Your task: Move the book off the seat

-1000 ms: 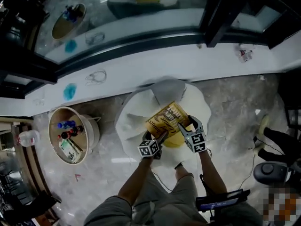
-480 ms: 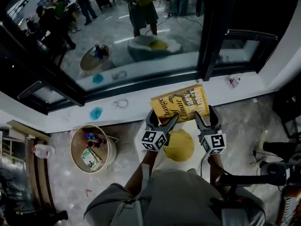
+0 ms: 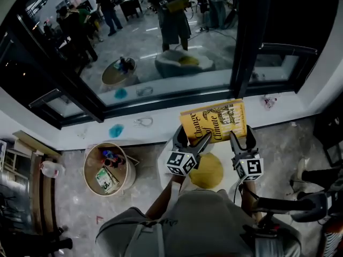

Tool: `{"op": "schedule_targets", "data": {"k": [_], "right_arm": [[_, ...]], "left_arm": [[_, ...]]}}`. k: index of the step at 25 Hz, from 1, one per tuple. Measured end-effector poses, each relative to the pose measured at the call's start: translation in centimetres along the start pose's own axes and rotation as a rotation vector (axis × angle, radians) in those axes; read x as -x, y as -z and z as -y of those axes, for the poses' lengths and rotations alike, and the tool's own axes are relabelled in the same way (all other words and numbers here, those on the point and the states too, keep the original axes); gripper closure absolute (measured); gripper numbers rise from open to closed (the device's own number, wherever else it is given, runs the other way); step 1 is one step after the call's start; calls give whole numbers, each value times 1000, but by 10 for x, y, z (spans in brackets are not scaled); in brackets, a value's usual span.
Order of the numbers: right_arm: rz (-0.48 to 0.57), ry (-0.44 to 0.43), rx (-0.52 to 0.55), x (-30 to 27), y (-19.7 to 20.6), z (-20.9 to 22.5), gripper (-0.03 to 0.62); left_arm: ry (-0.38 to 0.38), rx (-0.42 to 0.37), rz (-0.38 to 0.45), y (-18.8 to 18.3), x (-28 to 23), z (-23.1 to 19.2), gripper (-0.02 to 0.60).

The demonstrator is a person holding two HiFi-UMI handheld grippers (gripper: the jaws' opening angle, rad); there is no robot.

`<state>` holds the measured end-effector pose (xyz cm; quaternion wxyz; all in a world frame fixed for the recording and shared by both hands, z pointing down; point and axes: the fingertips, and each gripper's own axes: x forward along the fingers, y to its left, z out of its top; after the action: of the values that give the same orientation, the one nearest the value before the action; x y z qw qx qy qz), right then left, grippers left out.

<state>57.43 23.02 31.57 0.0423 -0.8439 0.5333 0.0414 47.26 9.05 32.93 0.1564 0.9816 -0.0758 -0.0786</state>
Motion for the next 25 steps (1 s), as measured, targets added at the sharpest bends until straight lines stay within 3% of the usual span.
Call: {"op": "schedule_targets", "data": {"k": [4,8,14,18,21,25], "right_arm": [[25,-80,1,7,-7,-7,309],[4,-194,-20,2,-10,-19,309],[55,-515,-137,-16,10,-103,309],[52,-660,-190,2,23,-162,309],[73,-727,-169,16,1,-216,309],[98,-730,-101,40,-23,-285,309]], "left_arm": [[-55,-23,5,-2,16,10,75],[-173,-80,25,-13,38,14,75],[-500,-207,61,-30,135,-7,75],[-643,-246,108,-33,206,-6,75],[-693,-247,173,-59,260,-8,75],[-660,-216,225,-84,329,-18,75]]}}
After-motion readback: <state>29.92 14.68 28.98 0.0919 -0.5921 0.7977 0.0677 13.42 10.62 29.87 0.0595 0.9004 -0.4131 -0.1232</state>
